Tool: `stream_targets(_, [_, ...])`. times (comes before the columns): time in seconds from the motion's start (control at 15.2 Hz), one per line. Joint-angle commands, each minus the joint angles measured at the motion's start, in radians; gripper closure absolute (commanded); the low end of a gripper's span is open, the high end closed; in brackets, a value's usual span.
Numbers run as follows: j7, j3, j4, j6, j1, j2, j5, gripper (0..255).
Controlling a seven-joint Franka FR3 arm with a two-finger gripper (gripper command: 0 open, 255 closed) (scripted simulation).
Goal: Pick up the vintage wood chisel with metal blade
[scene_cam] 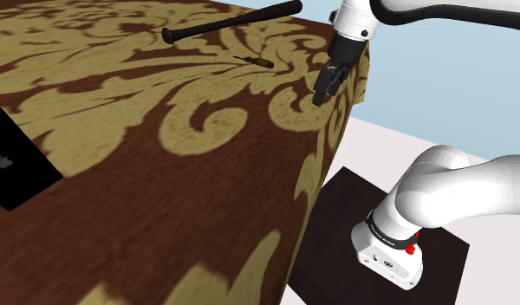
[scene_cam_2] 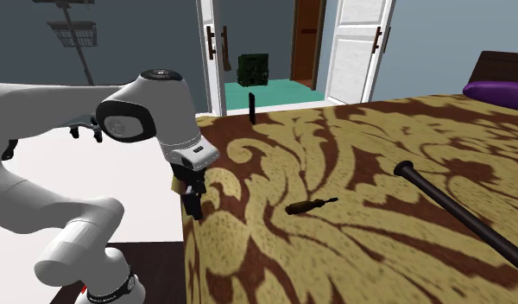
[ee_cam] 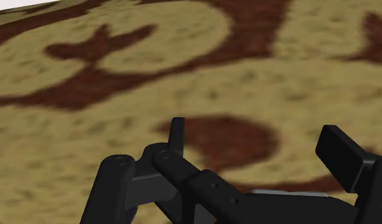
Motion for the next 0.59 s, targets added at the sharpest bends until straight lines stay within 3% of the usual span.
stream_targets(0.0, [0.000, 0.000, 0.000, 0.000, 0.000, 0.000, 0.000, 0])
stream_targets(0.53, [-0.079, -0.017, 0.316, 0.010, 0.008, 0.374, -0.040, 0])
